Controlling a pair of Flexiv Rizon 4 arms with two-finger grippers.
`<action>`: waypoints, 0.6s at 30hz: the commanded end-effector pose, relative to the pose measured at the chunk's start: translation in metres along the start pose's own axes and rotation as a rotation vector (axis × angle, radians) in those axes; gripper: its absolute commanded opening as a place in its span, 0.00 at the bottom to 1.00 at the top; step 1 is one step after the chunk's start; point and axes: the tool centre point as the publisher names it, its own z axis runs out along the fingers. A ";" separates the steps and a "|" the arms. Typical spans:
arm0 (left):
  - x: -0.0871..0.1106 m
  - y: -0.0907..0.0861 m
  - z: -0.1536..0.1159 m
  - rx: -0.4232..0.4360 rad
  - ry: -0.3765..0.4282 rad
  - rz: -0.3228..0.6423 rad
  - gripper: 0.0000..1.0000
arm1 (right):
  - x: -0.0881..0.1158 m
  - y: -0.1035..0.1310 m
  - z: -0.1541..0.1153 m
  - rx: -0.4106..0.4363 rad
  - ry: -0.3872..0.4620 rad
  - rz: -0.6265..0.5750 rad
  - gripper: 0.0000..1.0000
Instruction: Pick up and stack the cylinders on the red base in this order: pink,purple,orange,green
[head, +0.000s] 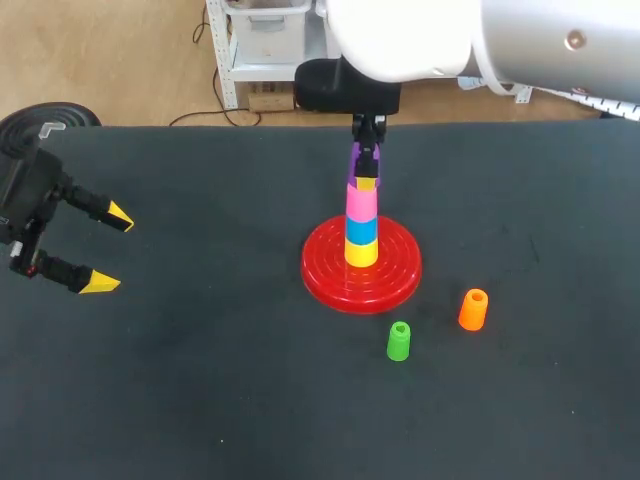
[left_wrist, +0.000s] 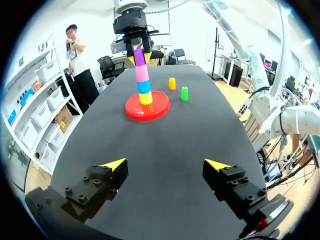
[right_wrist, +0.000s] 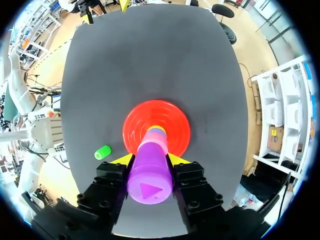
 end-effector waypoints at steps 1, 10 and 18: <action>0.001 0.000 0.000 -0.003 -0.003 0.003 1.00 | -0.001 0.001 0.006 -0.001 0.000 -0.001 0.00; 0.001 0.000 0.000 -0.003 -0.003 0.003 1.00 | -0.002 0.002 0.012 -0.013 -0.005 -0.001 0.00; 0.001 0.000 0.000 -0.003 -0.003 0.003 1.00 | -0.002 0.001 0.014 -0.020 -0.007 -0.003 0.00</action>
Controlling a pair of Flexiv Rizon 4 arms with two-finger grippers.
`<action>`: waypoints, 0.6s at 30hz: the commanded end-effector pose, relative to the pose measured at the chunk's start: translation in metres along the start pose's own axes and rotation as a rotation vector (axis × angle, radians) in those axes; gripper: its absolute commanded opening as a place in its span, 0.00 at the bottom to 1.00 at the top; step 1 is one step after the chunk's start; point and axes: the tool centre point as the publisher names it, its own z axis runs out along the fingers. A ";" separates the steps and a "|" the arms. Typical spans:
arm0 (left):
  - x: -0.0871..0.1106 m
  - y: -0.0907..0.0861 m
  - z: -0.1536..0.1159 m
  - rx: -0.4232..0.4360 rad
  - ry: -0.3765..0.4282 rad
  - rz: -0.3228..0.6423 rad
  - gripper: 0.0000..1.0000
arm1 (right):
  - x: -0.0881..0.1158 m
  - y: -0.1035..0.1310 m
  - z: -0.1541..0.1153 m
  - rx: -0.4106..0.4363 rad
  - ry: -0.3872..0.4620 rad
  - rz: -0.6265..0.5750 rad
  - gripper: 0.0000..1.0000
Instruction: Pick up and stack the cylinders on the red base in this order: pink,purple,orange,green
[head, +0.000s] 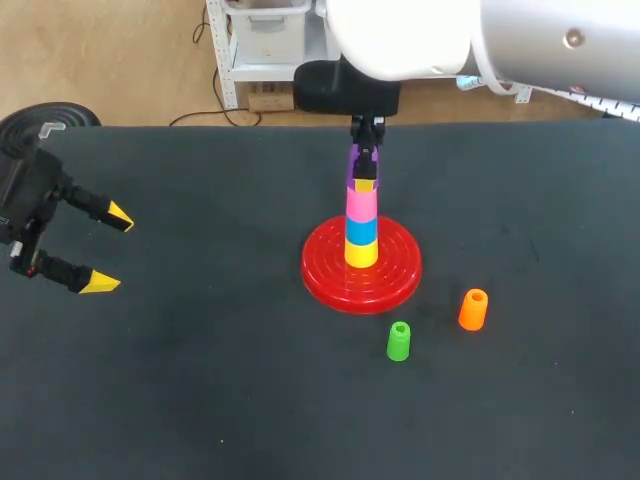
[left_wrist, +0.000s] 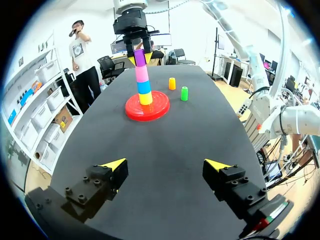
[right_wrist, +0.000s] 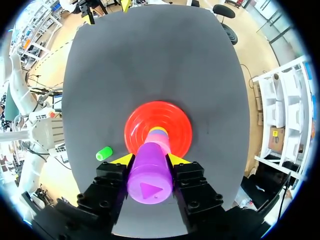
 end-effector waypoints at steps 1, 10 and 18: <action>0.001 0.000 0.000 -0.003 -0.003 0.003 1.00 | -0.001 -0.001 0.012 -0.007 0.001 -0.002 0.00; 0.001 0.000 0.000 -0.003 -0.003 0.003 1.00 | -0.003 -0.003 0.015 0.005 0.011 -0.004 0.00; 0.001 0.000 0.000 -0.003 -0.003 0.003 1.00 | -0.004 -0.006 0.015 0.025 0.004 -0.003 0.00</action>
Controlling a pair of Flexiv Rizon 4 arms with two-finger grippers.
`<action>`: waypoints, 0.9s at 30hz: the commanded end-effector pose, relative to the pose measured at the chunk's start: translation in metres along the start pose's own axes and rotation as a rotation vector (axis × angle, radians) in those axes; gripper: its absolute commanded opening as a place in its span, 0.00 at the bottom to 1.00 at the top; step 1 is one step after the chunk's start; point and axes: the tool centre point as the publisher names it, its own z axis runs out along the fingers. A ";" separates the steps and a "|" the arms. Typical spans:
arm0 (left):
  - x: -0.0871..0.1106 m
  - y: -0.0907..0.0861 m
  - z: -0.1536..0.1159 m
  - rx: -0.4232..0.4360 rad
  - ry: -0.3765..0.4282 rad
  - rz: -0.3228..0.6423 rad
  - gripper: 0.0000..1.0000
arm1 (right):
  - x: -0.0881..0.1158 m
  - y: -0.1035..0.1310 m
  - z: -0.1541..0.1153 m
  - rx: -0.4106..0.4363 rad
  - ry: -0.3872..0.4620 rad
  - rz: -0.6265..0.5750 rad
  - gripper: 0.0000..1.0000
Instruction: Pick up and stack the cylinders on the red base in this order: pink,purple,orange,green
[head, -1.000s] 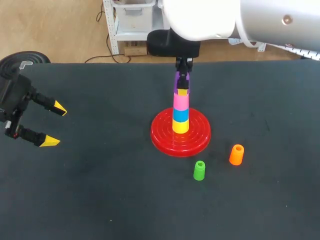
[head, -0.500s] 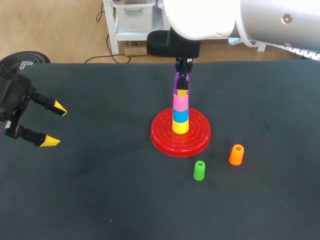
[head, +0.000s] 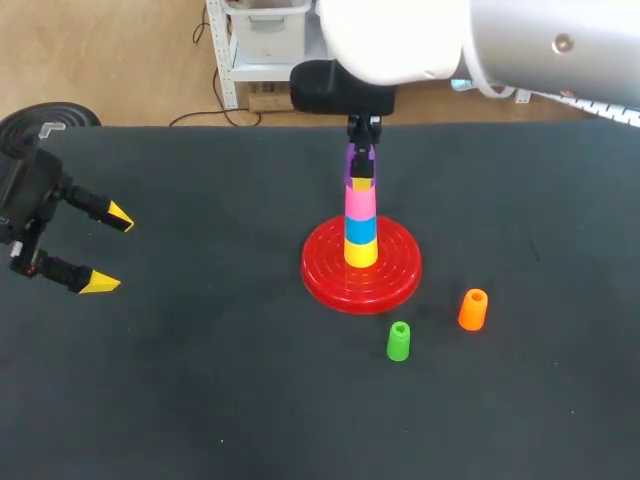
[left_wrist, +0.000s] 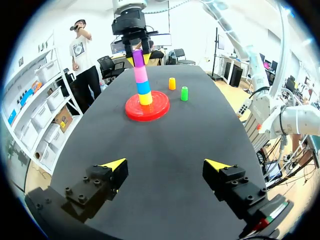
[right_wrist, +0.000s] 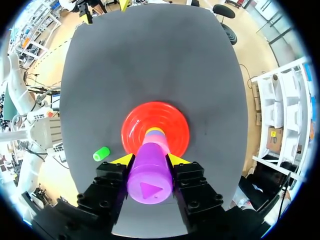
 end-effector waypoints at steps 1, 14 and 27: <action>0.001 0.000 0.000 -0.003 -0.003 0.003 1.00 | 0.000 0.000 0.015 0.003 -0.004 -0.001 0.00; 0.001 0.000 0.000 -0.003 -0.003 0.003 1.00 | 0.001 0.000 0.007 0.017 -0.002 0.001 0.00; 0.001 0.000 0.000 -0.003 -0.003 0.003 1.00 | 0.000 0.001 -0.006 0.055 -0.006 0.000 0.00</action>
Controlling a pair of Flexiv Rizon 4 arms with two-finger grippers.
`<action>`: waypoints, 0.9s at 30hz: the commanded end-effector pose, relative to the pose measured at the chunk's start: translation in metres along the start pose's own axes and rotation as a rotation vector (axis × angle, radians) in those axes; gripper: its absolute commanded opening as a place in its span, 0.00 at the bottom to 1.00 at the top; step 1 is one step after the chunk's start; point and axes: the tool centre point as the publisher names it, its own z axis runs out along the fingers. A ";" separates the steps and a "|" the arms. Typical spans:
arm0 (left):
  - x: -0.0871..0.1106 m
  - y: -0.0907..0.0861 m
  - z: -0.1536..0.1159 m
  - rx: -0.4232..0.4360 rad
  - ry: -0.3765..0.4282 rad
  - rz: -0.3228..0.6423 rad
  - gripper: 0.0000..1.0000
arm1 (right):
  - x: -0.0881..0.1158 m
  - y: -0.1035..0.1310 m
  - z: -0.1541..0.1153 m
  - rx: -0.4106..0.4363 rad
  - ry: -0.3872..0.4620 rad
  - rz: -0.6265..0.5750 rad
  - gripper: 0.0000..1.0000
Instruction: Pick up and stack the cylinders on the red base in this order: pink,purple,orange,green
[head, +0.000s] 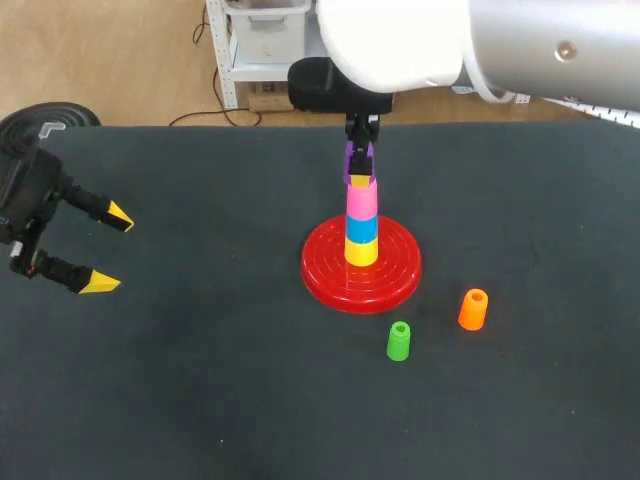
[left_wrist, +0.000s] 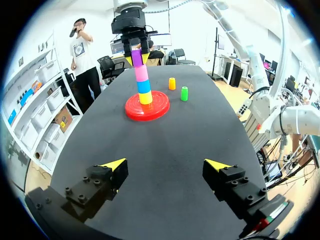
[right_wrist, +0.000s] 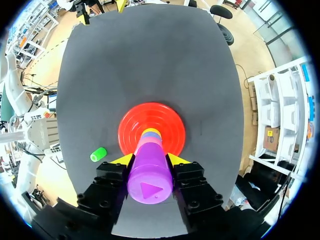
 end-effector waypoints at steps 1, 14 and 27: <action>0.001 0.000 0.000 -0.003 -0.003 0.003 1.00 | 0.001 0.005 -0.003 0.021 -0.008 -0.001 0.00; 0.001 0.000 0.000 -0.003 -0.003 0.003 1.00 | 0.004 0.006 0.000 0.007 -0.013 0.010 0.00; 0.001 0.000 0.000 -0.003 -0.003 0.003 1.00 | 0.007 0.007 0.002 -0.001 -0.002 0.014 0.00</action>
